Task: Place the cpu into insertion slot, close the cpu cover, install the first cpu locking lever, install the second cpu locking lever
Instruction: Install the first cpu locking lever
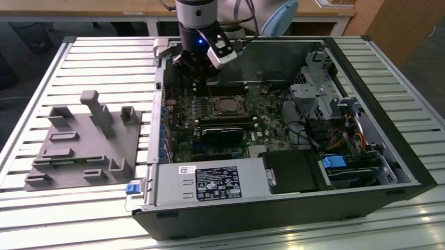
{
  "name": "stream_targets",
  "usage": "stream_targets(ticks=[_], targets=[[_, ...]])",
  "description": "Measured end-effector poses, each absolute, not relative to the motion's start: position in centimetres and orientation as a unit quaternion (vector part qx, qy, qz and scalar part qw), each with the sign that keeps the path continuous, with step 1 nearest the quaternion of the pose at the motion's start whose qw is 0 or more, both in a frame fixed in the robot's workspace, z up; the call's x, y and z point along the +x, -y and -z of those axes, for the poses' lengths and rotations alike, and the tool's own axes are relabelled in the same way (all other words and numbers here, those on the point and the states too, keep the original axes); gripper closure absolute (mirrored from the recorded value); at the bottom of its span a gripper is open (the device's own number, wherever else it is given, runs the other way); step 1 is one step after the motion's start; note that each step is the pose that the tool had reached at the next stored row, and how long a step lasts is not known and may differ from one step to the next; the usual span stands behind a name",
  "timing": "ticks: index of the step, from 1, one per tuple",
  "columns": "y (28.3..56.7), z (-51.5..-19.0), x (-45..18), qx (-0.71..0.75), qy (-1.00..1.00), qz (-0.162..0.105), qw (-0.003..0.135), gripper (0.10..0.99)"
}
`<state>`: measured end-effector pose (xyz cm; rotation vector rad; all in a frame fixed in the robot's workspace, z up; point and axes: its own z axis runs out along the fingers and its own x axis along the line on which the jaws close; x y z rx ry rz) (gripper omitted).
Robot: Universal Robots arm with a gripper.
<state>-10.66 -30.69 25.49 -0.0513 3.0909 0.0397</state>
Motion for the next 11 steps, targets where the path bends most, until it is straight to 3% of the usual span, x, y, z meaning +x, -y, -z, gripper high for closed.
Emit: stream_targets(ticks=[11], targets=[[29.1, -25.1, -11.0, -0.016, -0.999, -0.013, 0.025, 0.98]])
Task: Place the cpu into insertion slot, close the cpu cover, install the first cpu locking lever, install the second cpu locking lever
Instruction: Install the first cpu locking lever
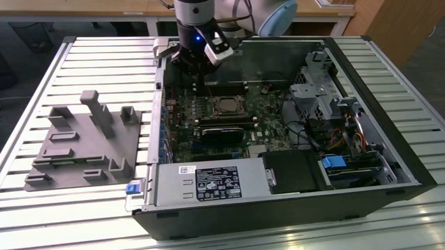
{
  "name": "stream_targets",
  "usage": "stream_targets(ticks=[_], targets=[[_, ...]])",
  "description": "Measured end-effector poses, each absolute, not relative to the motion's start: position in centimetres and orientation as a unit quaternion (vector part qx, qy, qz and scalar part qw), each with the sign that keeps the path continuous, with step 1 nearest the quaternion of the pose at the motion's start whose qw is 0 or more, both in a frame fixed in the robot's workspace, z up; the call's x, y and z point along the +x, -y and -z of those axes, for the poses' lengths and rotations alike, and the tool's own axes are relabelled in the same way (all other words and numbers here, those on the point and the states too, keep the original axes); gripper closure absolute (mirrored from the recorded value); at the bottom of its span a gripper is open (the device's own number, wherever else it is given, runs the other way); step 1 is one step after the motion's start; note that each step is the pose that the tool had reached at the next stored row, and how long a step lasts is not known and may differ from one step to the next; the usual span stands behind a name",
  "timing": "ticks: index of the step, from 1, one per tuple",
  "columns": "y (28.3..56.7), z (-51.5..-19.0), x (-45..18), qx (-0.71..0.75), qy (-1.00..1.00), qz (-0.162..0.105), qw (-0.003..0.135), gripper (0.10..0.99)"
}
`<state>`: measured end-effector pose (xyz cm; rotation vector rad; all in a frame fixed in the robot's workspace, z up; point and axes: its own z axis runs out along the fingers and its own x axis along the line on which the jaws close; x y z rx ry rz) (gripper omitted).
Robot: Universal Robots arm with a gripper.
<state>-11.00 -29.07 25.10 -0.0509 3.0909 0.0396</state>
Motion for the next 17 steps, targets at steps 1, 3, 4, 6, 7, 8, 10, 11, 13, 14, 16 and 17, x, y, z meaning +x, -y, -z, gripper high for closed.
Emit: stream_targets(ticks=[1, 3, 4, 6, 7, 8, 10, 11, 13, 14, 16, 17], targets=[[29.0, -25.1, -11.0, -0.016, -0.999, -0.013, 0.025, 0.98], [28.8, -25.0, -10.9, -0.016, -0.999, -0.013, 0.025, 0.98], [28.7, -25.0, -10.8, -0.017, -0.999, -0.013, 0.025, 0.98], [28.7, -25.0, -10.5, -0.016, -0.999, -0.013, 0.025, 0.98], [28.7, -25.0, -10.3, -0.016, -0.999, -0.013, 0.025, 0.98], [28.7, -25.0, -10.2, -0.016, -0.999, -0.013, 0.025, 0.98], [28.7, -25.0, -10.0, -0.016, -0.999, -0.013, 0.025, 0.98], [28.7, -25.0, -9.9, -0.016, -0.999, -0.013, 0.025, 0.98], [28.7, -24.9, -9.6, -0.016, -0.999, -0.013, 0.025, 0.98], [28.7, -24.9, -9.5, -0.016, -0.999, -0.013, 0.025, 0.98], [28.7, -24.9, -9.4, -0.016, -0.999, -0.013, 0.025, 0.98], [28.7, -24.9, -9.4, -0.016, -0.999, -0.013, 0.025, 0.98]])
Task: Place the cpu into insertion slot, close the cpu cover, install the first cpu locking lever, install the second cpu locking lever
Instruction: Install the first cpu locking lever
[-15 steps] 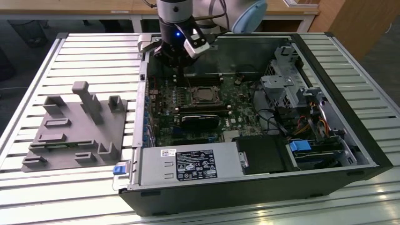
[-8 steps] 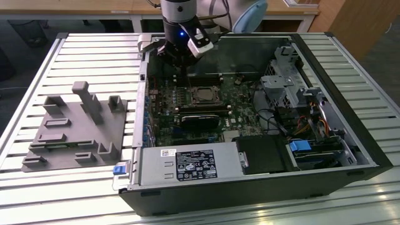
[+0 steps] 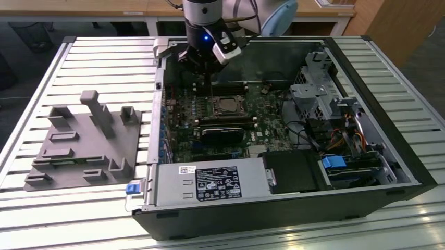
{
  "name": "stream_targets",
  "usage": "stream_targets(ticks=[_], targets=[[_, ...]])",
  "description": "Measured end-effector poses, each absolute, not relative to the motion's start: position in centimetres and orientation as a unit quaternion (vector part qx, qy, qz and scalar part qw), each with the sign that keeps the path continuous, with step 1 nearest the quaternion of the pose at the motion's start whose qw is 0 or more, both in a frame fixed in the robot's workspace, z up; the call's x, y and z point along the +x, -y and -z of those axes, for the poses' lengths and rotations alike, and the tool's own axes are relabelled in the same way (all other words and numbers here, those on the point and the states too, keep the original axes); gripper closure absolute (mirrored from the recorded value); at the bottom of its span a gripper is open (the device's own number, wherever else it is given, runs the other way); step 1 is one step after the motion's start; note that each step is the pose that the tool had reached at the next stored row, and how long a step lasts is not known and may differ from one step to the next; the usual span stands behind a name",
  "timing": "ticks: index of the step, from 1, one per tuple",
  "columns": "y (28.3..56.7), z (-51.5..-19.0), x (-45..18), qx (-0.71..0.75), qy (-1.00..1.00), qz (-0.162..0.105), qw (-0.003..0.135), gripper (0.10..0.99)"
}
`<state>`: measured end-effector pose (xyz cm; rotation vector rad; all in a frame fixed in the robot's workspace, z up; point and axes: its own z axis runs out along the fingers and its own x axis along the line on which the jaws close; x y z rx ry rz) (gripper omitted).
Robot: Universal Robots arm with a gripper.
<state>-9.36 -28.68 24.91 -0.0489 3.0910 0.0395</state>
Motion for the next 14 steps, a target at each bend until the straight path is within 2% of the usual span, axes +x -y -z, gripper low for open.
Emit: stream_targets(ticks=[14], targets=[[28.7, -24.8, -8.1, -0.016, -0.999, -0.013, 0.025, 0.98]])
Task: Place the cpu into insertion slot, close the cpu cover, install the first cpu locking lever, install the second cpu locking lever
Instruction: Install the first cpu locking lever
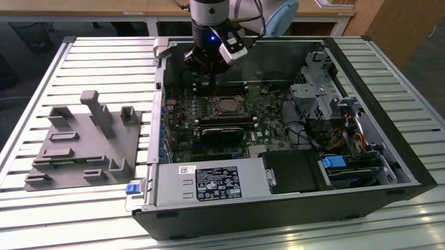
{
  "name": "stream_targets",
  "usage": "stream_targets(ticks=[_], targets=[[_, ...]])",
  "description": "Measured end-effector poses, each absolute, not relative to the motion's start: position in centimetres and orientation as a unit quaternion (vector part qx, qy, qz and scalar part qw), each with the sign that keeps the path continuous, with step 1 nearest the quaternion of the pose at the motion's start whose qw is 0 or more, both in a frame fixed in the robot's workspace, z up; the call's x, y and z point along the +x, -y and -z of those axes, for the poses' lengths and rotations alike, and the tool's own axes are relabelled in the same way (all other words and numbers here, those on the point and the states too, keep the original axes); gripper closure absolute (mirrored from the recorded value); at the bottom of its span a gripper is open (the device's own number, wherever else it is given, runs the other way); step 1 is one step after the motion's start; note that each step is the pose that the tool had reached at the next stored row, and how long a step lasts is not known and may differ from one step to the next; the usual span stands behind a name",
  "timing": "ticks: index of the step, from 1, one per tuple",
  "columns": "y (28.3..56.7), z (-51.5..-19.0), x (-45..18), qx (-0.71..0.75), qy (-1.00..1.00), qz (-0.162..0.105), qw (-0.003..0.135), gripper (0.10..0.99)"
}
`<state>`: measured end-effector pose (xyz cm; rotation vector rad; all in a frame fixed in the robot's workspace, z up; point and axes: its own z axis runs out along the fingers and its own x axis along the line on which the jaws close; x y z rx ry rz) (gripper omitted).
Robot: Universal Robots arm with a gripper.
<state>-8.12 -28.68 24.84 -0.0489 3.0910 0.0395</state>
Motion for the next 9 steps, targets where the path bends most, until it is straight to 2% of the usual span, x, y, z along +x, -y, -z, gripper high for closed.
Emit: stream_targets(ticks=[9], targets=[[28.7, -24.6, -5.7, -0.016, -0.999, -0.013, 0.025, 0.98]])
